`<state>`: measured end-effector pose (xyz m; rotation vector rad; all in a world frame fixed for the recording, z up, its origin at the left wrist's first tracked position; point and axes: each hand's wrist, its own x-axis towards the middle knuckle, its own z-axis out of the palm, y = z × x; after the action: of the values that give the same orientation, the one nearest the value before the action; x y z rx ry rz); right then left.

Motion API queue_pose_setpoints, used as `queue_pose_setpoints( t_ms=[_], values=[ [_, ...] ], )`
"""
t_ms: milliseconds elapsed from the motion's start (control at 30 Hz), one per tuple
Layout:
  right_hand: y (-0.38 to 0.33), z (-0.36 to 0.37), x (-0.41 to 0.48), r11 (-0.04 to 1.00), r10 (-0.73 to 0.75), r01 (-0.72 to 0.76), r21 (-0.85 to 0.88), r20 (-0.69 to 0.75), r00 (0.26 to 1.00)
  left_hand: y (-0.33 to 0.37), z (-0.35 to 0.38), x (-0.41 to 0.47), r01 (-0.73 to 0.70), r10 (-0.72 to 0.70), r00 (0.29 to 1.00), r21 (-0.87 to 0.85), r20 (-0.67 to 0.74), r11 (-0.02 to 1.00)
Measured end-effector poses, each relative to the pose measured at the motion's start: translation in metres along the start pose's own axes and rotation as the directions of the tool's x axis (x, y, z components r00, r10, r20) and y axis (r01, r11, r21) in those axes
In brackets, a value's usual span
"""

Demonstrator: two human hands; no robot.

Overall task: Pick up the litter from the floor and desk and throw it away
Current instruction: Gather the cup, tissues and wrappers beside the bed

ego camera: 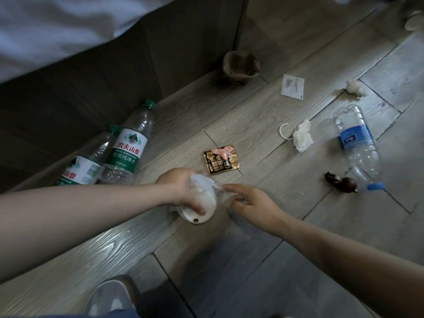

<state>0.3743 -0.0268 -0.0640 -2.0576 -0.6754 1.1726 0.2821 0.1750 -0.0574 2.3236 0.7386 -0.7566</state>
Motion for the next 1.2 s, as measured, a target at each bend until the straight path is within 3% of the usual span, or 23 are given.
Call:
queue_pose_setpoints(
  t_ms=[200, 367, 600, 767, 967, 1200],
  values=[
    [0.002, -0.017, -0.003, 1.000, 0.010, -0.011, -0.008, -0.072, 0.997, 0.003, 0.001, -0.007, 0.146, -0.105, 0.987, -0.417, 0.120, 0.897],
    [0.003, -0.036, -0.011, 0.999, 0.006, -0.016, -0.043, -0.220, 0.976, 0.019, -0.019, -0.008, 0.183, -0.109, 0.982, -0.611, 0.156, 0.770],
    [0.018, -0.077, -0.018, 0.955, 0.016, -0.155, -0.251, -0.481, 0.877, 0.021, -0.035, -0.010, 0.232, -0.114, 0.972, -0.750, 0.207, 0.619],
    [0.037, -0.120, -0.026, 0.831, -0.061, -0.245, -0.499, -0.521, 0.852, 0.041, -0.037, -0.011, 0.199, -0.059, 0.977, -0.771, 0.205, 0.605],
    [0.039, -0.155, -0.001, 0.833, -0.018, -0.275, -0.481, -0.520, 0.854, 0.061, -0.039, -0.006, 0.172, 0.003, 0.976, -0.777, 0.219, 0.605],
    [0.035, -0.157, 0.057, 0.915, 0.074, -0.250, -0.316, -0.478, 0.875, 0.044, -0.038, 0.000, 0.199, -0.033, 0.974, -0.790, 0.222, 0.580]
  ],
)
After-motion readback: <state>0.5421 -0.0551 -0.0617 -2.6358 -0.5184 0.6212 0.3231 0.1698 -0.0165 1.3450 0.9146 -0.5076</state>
